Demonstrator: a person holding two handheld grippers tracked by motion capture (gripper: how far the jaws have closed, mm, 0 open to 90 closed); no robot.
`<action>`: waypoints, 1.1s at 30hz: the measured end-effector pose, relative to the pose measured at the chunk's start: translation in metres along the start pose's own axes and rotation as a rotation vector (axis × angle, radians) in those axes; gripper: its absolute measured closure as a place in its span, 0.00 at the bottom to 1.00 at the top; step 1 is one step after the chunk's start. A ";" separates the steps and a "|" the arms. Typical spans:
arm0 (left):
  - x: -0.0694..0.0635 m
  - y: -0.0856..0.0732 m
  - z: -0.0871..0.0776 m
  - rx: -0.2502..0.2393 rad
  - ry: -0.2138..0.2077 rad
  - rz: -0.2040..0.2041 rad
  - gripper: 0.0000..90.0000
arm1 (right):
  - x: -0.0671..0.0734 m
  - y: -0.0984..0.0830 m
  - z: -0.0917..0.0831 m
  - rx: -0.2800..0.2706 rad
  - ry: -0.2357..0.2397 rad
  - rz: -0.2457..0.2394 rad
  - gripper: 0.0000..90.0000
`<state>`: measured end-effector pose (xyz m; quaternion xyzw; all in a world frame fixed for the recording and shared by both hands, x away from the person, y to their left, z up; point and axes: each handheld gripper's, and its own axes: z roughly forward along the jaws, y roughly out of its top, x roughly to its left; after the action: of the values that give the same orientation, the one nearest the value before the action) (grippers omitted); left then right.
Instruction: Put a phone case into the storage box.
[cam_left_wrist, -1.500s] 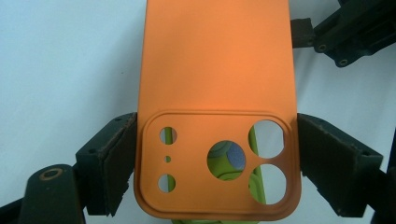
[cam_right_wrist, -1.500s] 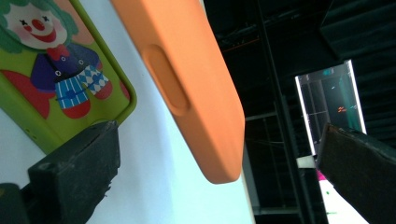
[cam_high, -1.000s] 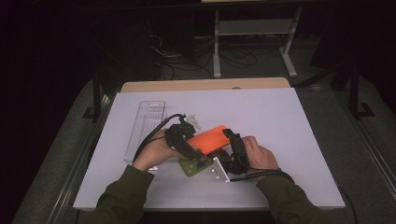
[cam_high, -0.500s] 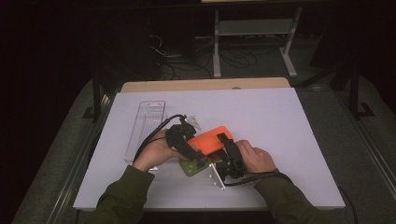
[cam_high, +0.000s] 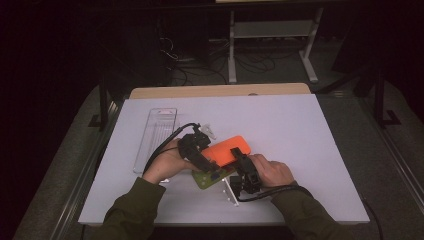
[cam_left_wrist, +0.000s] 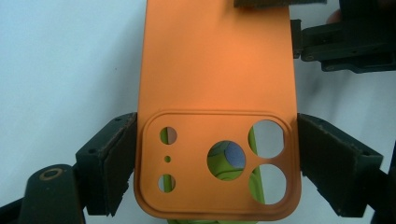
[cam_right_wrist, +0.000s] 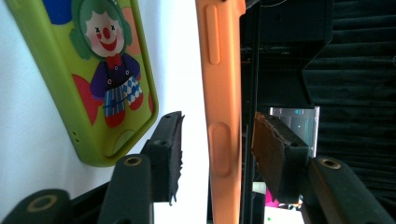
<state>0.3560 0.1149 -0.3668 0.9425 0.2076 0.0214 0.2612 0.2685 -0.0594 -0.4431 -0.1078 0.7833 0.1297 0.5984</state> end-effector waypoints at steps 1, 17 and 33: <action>0.000 0.000 0.000 0.001 0.000 0.001 0.18 | 0.000 0.000 0.000 0.001 0.001 -0.005 0.60; -0.001 0.000 0.002 0.008 0.000 0.000 0.18 | 0.001 0.003 -0.002 0.007 0.012 -0.026 0.80; 0.003 -0.002 0.002 -0.019 -0.062 -0.048 0.17 | 0.000 0.006 -0.005 0.024 -0.013 -0.031 0.91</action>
<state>0.3580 0.1166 -0.3696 0.9348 0.2218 -0.0120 0.2769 0.2621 -0.0554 -0.4418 -0.1117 0.7793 0.1118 0.6064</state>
